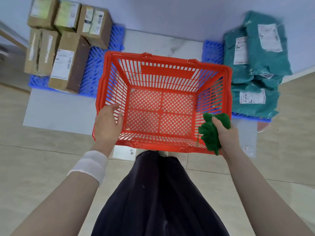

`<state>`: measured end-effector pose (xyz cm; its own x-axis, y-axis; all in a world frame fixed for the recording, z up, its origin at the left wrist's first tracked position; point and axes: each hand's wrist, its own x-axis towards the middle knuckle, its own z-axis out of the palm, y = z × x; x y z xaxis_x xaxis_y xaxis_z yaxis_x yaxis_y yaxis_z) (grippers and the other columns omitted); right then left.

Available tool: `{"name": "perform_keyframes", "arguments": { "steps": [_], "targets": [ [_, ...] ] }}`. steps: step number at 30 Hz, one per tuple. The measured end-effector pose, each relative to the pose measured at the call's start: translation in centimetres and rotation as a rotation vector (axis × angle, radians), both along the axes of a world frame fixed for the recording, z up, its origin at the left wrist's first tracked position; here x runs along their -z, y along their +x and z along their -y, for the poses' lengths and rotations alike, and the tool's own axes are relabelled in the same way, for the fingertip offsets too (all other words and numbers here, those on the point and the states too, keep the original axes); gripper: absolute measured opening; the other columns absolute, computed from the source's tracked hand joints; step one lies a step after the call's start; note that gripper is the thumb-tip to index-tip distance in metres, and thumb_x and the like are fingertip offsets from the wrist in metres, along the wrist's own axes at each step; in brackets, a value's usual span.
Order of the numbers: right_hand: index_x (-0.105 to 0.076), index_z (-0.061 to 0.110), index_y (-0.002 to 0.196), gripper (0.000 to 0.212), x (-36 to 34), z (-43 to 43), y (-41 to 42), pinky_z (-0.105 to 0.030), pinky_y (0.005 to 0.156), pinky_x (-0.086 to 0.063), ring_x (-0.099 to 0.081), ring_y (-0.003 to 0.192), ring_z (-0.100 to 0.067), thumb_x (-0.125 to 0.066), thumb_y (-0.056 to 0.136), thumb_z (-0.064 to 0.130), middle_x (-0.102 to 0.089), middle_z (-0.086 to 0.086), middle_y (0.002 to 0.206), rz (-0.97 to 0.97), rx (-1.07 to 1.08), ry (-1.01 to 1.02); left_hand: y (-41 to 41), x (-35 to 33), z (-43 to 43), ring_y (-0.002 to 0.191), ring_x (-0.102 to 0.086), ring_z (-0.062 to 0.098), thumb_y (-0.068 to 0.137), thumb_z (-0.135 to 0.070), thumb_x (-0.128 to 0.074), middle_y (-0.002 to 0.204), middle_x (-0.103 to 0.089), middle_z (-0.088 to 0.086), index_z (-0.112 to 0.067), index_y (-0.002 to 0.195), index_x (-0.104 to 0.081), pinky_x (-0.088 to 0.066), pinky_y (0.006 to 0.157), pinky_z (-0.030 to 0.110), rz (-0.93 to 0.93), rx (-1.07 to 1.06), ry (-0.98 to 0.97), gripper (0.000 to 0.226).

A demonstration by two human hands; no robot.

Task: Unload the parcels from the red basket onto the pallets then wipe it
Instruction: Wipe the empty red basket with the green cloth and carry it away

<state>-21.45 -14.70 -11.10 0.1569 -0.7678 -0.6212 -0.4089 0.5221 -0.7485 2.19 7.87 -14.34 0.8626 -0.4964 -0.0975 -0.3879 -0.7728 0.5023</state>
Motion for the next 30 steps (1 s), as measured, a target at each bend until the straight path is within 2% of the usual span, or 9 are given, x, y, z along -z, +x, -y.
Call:
{"name": "perform_keyframes", "arguments": {
  "steps": [4, 7, 9, 12, 14, 17, 20, 25, 30],
  "targets": [
    [-0.056, 0.028, 0.095, 0.03, -0.5, 0.6, -2.6, -0.015, 0.041, -0.047, -0.061, 0.051, 0.002, -0.056, 0.079, 0.003, -0.061, 0.005, 0.076, -0.142, 0.071, -0.253, 2.6, -0.1, -0.3, 0.11, -0.051, 0.036, 0.088, -0.019, -0.05, 0.116, -0.057, 0.019, -0.005, 0.119, -0.053, -0.038, 0.096, 0.045, 0.051, -0.2, 0.007, 0.034],
    [-0.054, 0.034, 0.117, 0.052, 0.1, 1.5, -4.0, -0.027, 0.069, -0.052, -0.062, 0.079, -0.009, -0.049, 0.077, 0.001, -0.062, 0.006, 0.094, -0.28, 0.101, -0.301, 3.9, 0.1, -0.5, 0.118, -0.047, 0.034, 0.091, -0.023, -0.048, 0.124, -0.054, 0.02, -0.002, 0.125, -0.048, -0.035, 0.103, 0.045, 0.002, -0.341, -0.026, 0.039],
    [-0.053, 0.035, 0.119, 0.046, 0.9, 2.5, -4.2, -0.038, 0.084, -0.049, -0.059, 0.096, -0.023, -0.052, 0.079, 0.01, -0.061, 0.0, 0.107, -0.416, 0.094, -0.315, 4.6, 0.6, -0.5, 0.12, -0.048, 0.032, 0.094, -0.028, -0.045, 0.128, -0.053, 0.017, -0.004, 0.129, -0.044, -0.036, 0.105, 0.044, -0.101, -0.415, -0.06, 0.043],
    [-0.048, 0.031, 0.118, 0.045, 2.2, 3.7, -3.7, -0.038, 0.084, -0.041, -0.057, 0.097, -0.025, -0.057, 0.078, 0.051, -0.056, 0.003, 0.099, -0.576, -0.008, -0.258, 5.4, 1.4, -0.1, 0.118, -0.049, 0.035, 0.095, -0.04, -0.035, 0.13, -0.053, 0.017, -0.011, 0.13, -0.044, -0.036, 0.102, 0.044, -0.279, -0.48, -0.041, 0.046],
    [-0.05, 0.029, 0.113, 0.061, 2.9, 4.4, -2.8, -0.037, 0.082, -0.039, -0.053, 0.091, -0.022, -0.05, 0.07, 0.073, -0.054, 0.005, 0.095, -0.583, -0.015, -0.159, 5.7, 1.8, 0.2, 0.112, -0.052, 0.038, 0.096, -0.044, -0.029, 0.126, -0.055, 0.019, -0.009, 0.125, -0.048, -0.039, 0.097, 0.044, -0.321, -0.472, -0.034, 0.049],
    [-0.055, 0.027, 0.099, 0.07, 4.0, 5.3, -2.0, -0.043, 0.089, -0.046, -0.058, 0.092, -0.023, -0.04, 0.062, 0.085, -0.062, 0.001, 0.095, -0.564, 0.025, -0.042, 6.2, 2.6, 0.6, 0.106, -0.053, 0.041, 0.097, -0.045, -0.027, 0.119, -0.057, 0.025, -0.001, 0.115, -0.054, -0.04, 0.09, 0.043, -0.311, -0.5, -0.016, 0.055],
    [-0.062, 0.022, 0.094, 0.077, 4.5, 5.8, -1.9, -0.049, 0.086, -0.051, -0.064, 0.088, -0.027, -0.037, 0.06, 0.086, -0.068, -0.004, 0.094, -0.496, 0.055, 0.03, 6.4, 3.0, 1.1, 0.097, -0.056, 0.037, 0.096, -0.05, -0.026, 0.111, -0.061, 0.02, -0.002, 0.112, -0.056, -0.04, 0.081, 0.038, -0.329, -0.612, -0.037, 0.059],
    [-0.064, 0.019, 0.082, 0.07, 5.2, 6.2, -2.3, -0.045, 0.077, -0.056, -0.068, 0.075, -0.024, -0.044, 0.062, 0.083, -0.071, -0.002, 0.079, -0.441, 0.067, 0.038, 6.4, 3.0, 2.0, 0.065, -0.057, 0.019, 0.092, -0.059, -0.027, 0.092, -0.059, 0.004, -0.013, 0.11, -0.054, -0.046, 0.068, 0.033, -0.467, -0.713, -0.065, 0.056],
    [-0.065, 0.021, 0.076, 0.063, 5.0, 6.2, -2.2, -0.033, 0.063, -0.053, -0.067, 0.07, -0.023, -0.048, 0.064, 0.08, -0.071, -0.002, 0.075, -0.398, 0.068, 0.062, 6.2, 2.0, 1.6, 0.064, -0.06, 0.018, 0.091, -0.059, -0.031, 0.088, -0.063, 0.004, -0.016, 0.1, -0.054, -0.046, 0.062, 0.03, -0.502, -0.737, -0.125, 0.05]
  ]
}}
